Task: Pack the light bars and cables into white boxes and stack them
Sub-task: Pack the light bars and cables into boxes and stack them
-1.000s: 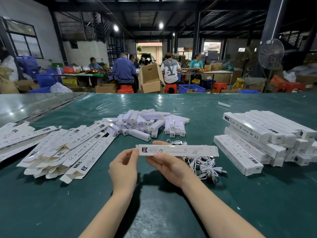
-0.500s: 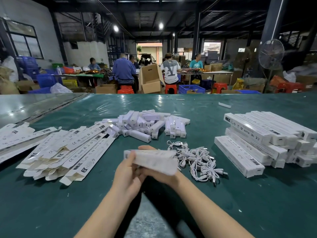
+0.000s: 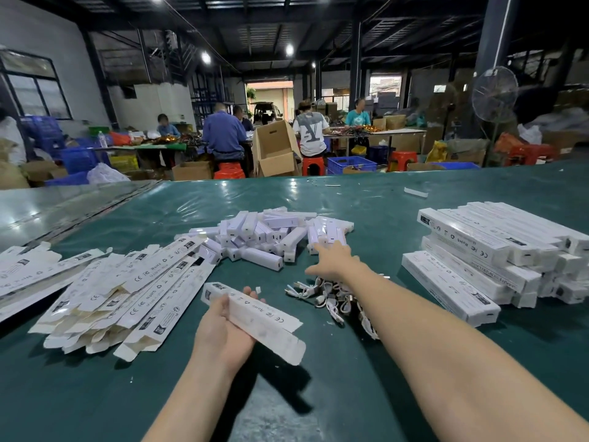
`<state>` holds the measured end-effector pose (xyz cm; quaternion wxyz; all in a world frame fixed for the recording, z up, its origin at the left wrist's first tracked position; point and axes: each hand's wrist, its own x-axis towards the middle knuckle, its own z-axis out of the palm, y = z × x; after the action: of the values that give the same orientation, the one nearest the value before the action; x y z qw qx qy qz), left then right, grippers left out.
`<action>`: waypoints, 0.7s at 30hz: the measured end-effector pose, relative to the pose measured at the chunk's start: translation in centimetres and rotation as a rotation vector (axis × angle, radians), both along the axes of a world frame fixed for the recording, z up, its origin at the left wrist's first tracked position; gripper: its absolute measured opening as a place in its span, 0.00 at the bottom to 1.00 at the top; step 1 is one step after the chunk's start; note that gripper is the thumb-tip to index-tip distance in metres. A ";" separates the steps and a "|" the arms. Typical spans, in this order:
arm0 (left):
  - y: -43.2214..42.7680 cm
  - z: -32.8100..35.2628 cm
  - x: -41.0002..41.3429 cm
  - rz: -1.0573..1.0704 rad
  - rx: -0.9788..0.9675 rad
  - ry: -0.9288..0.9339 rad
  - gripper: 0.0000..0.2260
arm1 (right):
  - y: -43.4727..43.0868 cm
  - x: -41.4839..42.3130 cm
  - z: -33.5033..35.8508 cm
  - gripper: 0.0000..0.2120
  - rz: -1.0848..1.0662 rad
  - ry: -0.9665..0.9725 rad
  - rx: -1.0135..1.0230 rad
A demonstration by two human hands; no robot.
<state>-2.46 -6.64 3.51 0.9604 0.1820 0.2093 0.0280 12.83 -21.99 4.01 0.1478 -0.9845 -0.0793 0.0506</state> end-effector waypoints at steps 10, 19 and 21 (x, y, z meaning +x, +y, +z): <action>0.2 -0.5 0.1 -0.083 -0.125 -0.123 0.15 | 0.9 0.2 -0.9 0.25 -0.093 -0.107 -0.007; 0.2 -0.3 0.7 0.060 -0.032 -0.249 0.10 | 0.5 -3.8 0.0 0.10 -0.354 -0.503 0.935; 0.1 -0.4 0.8 0.132 -0.005 -0.189 0.03 | 0.4 -5.1 -0.2 0.11 -0.396 -0.439 1.345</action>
<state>-1.65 -6.56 3.07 0.9724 0.1617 0.1293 0.1079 7.77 -21.57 3.81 0.7071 -0.6643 0.0585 -0.2351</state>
